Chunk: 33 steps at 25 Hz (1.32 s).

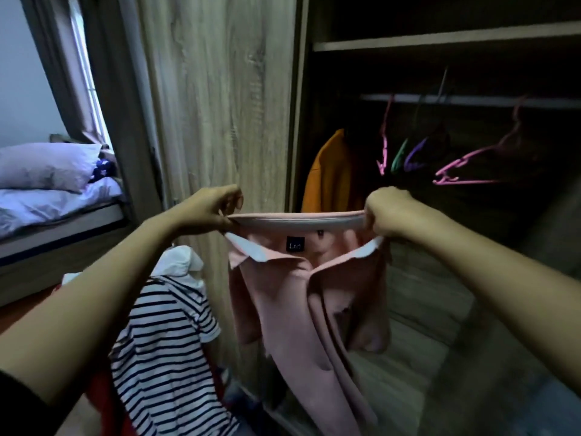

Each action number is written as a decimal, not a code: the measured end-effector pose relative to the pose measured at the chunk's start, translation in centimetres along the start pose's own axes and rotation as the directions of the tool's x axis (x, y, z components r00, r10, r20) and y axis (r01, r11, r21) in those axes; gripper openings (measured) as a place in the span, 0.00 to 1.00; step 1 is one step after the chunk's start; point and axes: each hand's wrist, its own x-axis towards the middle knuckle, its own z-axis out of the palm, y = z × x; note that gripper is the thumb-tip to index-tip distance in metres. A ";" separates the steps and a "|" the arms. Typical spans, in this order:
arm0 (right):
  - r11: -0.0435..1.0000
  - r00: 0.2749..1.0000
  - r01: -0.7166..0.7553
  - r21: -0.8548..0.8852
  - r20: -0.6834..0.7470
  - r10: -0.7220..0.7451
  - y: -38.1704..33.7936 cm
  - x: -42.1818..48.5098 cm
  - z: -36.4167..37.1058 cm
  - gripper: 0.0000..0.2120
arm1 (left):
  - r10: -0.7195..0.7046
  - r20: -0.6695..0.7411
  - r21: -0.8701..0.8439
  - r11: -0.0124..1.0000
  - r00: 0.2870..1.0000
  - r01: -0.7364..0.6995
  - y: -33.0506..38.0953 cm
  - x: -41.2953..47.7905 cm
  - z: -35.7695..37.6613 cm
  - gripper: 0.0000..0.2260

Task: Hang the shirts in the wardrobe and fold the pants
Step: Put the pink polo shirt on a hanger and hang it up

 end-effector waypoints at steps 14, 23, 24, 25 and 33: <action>0.950 0.974 -0.220 0.221 -0.006 0.227 8.5 -3.5 1.1 0.12 | 0.321 -0.184 0.140 0.944 0.929 -0.298 6.5 5.1 4.2 0.12; 0.825 0.974 -0.181 0.535 -0.020 0.227 10.4 -3.8 3.1 0.23 | 0.079 0.043 0.392 0.916 0.996 -0.089 9.7 10.1 6.2 0.18; 0.821 0.971 -0.185 0.540 -0.028 0.237 10.5 -3.4 3.2 0.23 | 0.066 0.088 0.363 0.927 0.994 -0.094 9.8 10.1 7.2 0.21; 0.825 0.971 -0.191 0.532 -0.019 0.237 10.6 -2.8 3.4 0.22 | 0.078 0.138 0.337 0.934 0.987 -0.121 9.6 9.9 8.7 0.23; 0.674 0.909 -0.247 0.696 -0.074 0.409 12.2 3.5 1.7 0.17 | 0.087 0.011 0.018 0.996 0.996 -0.087 7.5 19.4 5.7 0.13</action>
